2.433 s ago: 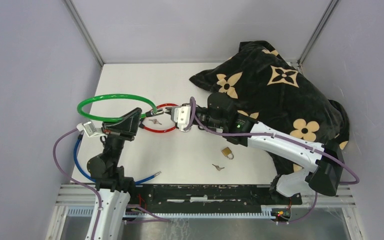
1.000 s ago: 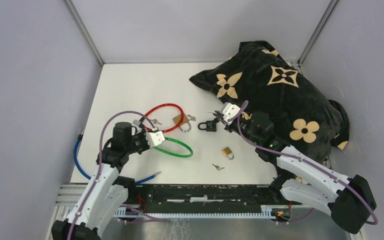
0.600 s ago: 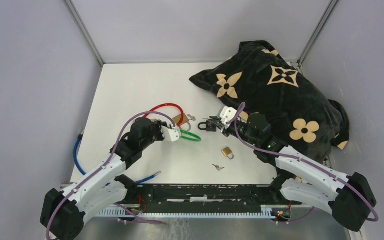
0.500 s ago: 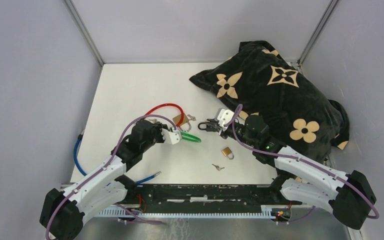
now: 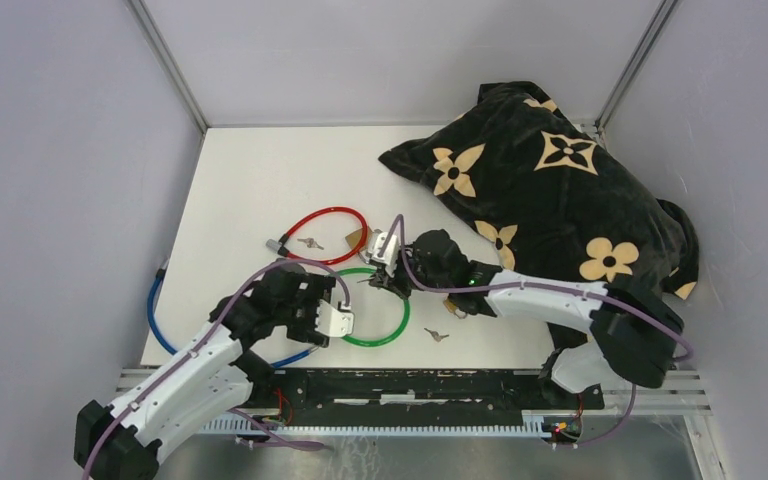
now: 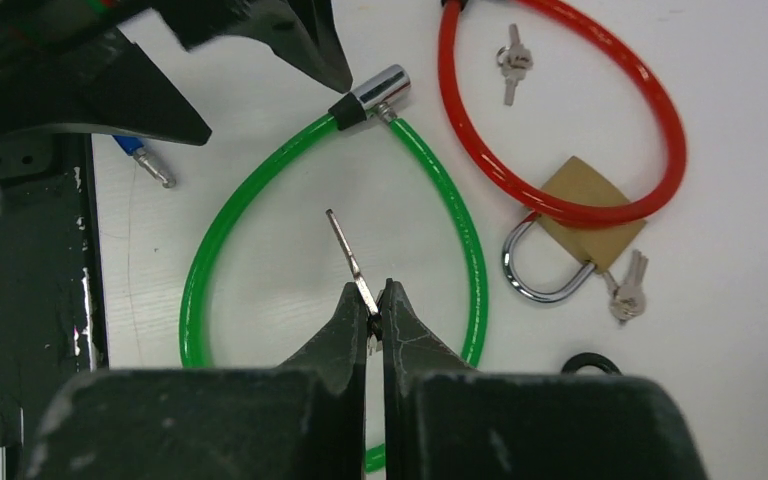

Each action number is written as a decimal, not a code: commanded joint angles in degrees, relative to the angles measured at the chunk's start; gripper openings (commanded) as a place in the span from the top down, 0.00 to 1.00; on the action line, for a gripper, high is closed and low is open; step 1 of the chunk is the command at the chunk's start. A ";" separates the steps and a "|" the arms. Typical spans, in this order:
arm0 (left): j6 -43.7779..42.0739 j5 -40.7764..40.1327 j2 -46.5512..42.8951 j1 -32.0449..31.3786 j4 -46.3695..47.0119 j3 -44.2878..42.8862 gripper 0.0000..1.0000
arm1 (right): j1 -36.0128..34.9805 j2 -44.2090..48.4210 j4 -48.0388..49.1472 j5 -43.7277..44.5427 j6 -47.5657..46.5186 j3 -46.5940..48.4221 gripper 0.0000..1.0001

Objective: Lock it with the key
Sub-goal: Place the lock at the center of the board, then place the key at the center of the board.

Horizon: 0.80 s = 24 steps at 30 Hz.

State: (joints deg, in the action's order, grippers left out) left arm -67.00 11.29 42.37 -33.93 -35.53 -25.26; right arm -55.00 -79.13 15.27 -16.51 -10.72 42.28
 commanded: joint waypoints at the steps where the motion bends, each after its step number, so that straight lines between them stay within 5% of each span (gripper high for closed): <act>1: -1.03 9.47 -2.37 -0.12 -11.82 -7.24 0.00 | -1.73 -7.75 -0.22 -4.12 6.61 6.57 1.00; 4: 7.42 8.52 -2.21 0.02 -10.80 -10.68 0.00 | -2.69 -13.39 -2.17 -5.06 8.94 9.63 0.96; 12: 26.05 -8.89 4.25 2.73 -17.94 -22.17 0.00 | -2.83 -19.01 -10.78 0.21 7.97 15.01 0.56; 16: 31.61 -16.77 11.04 6.17 -25.77 -27.11 0.00 | -2.76 -16.52 -11.12 2.49 6.37 14.81 0.51; 18: 32.75 -17.84 15.26 11.77 -28.62 -28.31 0.00 | -2.75 -14.38 -11.42 4.54 5.61 14.09 0.49; 24: 32.39 -15.27 25.25 42.18 -28.31 -31.01 0.00 | -1.85 -3.64 -9.29 11.63 4.30 6.64 0.39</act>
State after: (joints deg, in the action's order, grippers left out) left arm -37.95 -3.70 63.79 -6.74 -60.27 -53.36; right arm -57.25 -91.88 2.94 -10.87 -4.80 53.01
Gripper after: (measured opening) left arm 0.994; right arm 0.585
